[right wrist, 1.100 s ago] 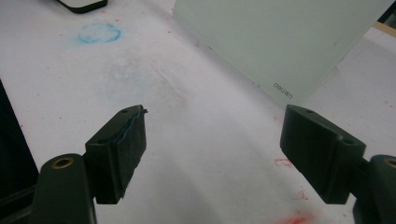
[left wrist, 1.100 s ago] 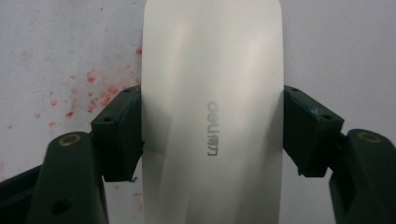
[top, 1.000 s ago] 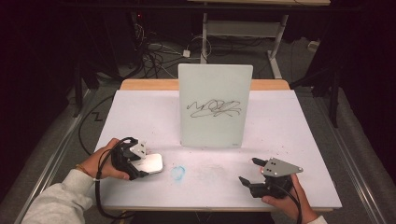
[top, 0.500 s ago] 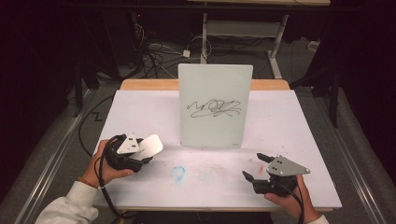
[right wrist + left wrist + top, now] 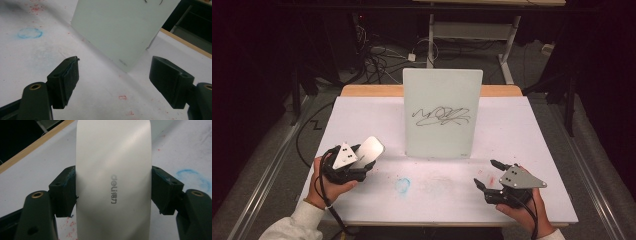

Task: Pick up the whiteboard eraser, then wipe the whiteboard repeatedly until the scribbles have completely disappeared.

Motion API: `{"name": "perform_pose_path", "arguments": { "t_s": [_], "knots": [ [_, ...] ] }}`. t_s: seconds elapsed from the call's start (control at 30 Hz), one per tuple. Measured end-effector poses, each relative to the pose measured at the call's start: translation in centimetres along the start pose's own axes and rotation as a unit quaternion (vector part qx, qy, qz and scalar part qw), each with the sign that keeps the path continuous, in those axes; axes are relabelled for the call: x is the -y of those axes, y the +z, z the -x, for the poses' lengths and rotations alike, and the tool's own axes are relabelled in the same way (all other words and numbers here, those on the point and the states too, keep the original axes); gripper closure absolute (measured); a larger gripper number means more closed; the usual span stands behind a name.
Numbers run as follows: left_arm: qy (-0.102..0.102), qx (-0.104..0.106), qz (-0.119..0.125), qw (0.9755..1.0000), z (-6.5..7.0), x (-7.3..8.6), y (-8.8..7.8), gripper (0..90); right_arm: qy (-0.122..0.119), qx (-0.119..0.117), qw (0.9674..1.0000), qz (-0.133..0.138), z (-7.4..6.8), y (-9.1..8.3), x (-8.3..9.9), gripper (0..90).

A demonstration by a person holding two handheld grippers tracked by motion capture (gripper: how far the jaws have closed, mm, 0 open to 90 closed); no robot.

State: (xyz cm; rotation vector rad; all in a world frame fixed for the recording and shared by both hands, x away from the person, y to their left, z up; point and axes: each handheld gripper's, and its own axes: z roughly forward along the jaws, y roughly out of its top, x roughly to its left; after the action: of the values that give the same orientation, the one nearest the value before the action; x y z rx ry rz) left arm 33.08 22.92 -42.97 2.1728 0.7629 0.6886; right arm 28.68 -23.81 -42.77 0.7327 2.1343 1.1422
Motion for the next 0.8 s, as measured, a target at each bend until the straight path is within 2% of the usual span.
{"name": "perform_pose_path", "arguments": {
  "t_s": [0.13, 0.3, 0.37, 0.47, 0.5, 0.53, 0.57, 0.67, 0.7, 0.77, 0.8],
  "knots": [
    [0.01, -0.015, 0.002, 0.9998, 0.7, -0.4, 0.7, 29.1, 0.007, 0.008, 0.9999, 0.0, 0.4, 0.0, 0.1, 24.4],
    [0.023, -0.013, 0.012, 0.9996, 1.3, -1.1, 1.2, 29.1, 0.008, 0.008, 0.9999, 0.004, 0.5, 0.0, 0.1, 24.1],
    [0.029, -0.022, 0.016, 0.9992, 1.7, -1.5, 1.4, 29.2, 0.007, 0.009, 0.9999, 0.002, 0.6, 0.2, 0.2, 24.0],
    [0.033, -0.023, 0.023, 0.9989, 2.2, -2.1, 1.7, 29.2, 0.008, 0.016, 0.9998, 0.0, 0.6, 0.2, 0.2, 24.0],
    [0.047, -0.027, 0.026, 0.9982, 2.6, -2.5, 1.9, 29.2, 0.008, 0.016, 0.9998, 0.001, 0.6, 0.1, 0.2, 24.0],
    [0.047, -0.027, 0.026, 0.9982, 2.6, -2.5, 1.9, 29.2, 0.009, 0.019, 0.9998, 0.002, 0.6, 0.0, 0.2, 24.0],
    [0.056, -0.036, 0.028, 0.9974, 2.9, -3.0, 2.1, 29.2, 0.007, 0.023, 0.9997, 0.003, 0.5, -0.1, 0.3, 24.0],
    [0.061, -0.034, 0.037, 0.9969, 3.0, -3.6, 2.3, 29.2, 0.006, 0.025, 0.9997, 0.001, 0.6, -0.3, 0.4, 23.8],
    [0.072, -0.034, 0.038, 0.9961, 3.1, -4.1, 2.5, 29.2, 0.007, 0.026, 0.9996, 0.001, 0.7, -0.3, 0.4, 23.8],
    [0.073, -0.039, 0.042, 0.9957, 3.2, -4.5, 2.8, 29.2, 0.01, 0.028, 0.9996, 0.001, 0.8, -0.3, 0.5, 23.8],
    [0.072, -0.049, 0.042, 0.9953, 3.3, -4.8, 2.9, 29.2, 0.011, 0.028, 0.9995, 0.001, 0.8, -0.3, 0.5, 23.8]
  ]
}}
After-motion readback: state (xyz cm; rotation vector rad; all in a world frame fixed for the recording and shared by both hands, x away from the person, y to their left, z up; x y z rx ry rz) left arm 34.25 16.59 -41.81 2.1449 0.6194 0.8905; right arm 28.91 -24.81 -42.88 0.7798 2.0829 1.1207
